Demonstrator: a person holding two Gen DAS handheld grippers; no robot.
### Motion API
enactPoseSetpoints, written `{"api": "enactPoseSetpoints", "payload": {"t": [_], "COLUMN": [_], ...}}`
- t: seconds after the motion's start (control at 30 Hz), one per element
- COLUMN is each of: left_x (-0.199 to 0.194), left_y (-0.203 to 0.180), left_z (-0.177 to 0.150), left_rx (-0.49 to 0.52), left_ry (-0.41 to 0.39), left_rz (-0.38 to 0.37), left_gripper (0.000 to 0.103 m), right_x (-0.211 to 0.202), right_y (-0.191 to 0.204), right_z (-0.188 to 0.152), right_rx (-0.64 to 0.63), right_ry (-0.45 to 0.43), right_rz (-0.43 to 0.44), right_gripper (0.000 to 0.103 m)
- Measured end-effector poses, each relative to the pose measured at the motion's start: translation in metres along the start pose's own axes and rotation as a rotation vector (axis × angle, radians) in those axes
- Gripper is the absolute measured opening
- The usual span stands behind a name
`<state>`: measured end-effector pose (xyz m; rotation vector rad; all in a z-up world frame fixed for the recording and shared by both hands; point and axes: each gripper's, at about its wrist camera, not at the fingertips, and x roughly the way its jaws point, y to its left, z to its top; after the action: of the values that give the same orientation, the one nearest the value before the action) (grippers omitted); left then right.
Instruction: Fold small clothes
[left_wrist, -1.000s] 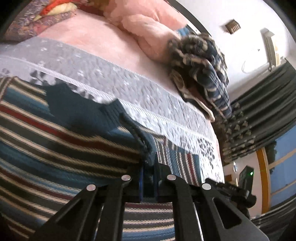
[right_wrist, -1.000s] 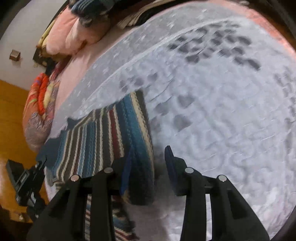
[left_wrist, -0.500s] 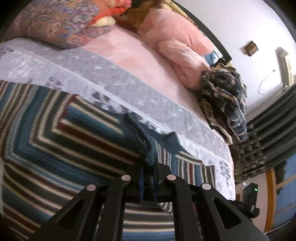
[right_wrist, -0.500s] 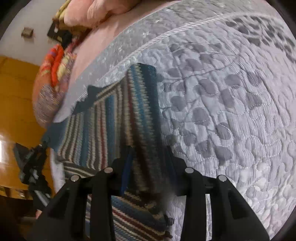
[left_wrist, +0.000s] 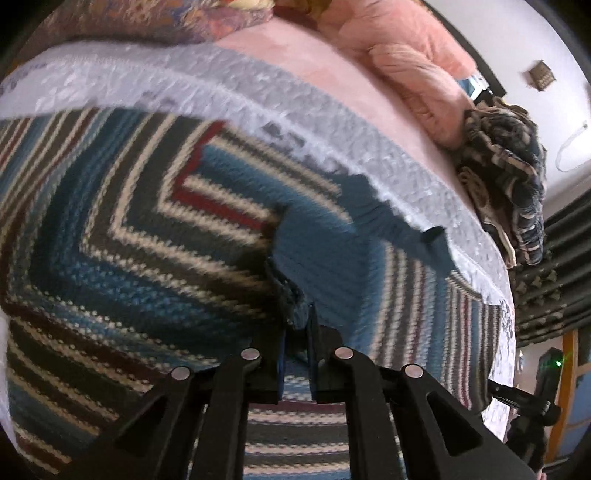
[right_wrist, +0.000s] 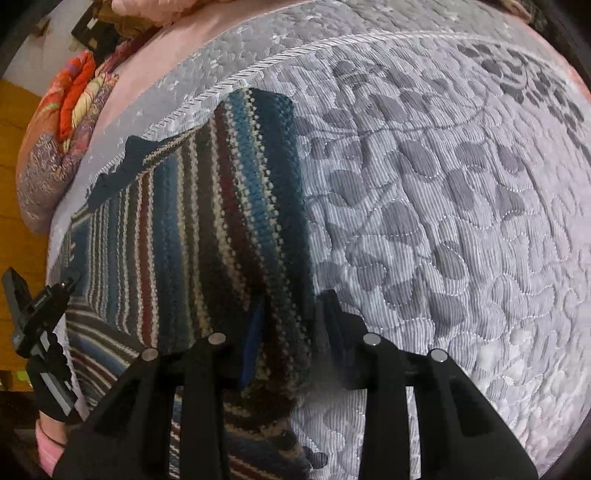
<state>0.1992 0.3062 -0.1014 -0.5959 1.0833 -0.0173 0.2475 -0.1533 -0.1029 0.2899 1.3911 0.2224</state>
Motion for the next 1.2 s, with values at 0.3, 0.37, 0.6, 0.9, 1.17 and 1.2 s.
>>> {"api": "enactPoseSetpoints", "payload": {"t": [0.3,0.37,0.6,0.9,1.17,1.2], "left_x": [-0.049,-0.057,-0.027,0.01,0.016,0.016], "left_y": [-0.01,-0.029,-0.076,-0.053,-0.052,-0.052], "left_z": [0.017,0.017,-0.006,-0.014,-0.018,-0.019], "left_rx": [0.038,0.097,0.237,0.227,0.249,0.248], "left_ry": [-0.146,-0.169,-0.055,0.037,0.031,0.03], "left_rz": [0.061,0.054,0.029,0.069,0.053,0.051], "left_gripper": [0.018,0.023,0.037,0.036,0.036,0.036], "right_x": [-0.039,-0.053,-0.019,0.025,0.035,0.036], "right_y": [0.033,0.049,0.104,0.098,0.105,0.104], "right_z": [0.012,0.014,0.002,-0.003,-0.012,-0.012], "right_rx": [-0.051,-0.078,-0.171,-0.172,-0.211,-0.204], "right_ry": [-0.102,-0.139,-0.033,0.049,0.013,0.011], "right_rz": [-0.035,0.009,0.054,-0.009,-0.062,-0.058], "right_gripper": [0.036,0.036,0.036,0.034,0.035,0.035]}}
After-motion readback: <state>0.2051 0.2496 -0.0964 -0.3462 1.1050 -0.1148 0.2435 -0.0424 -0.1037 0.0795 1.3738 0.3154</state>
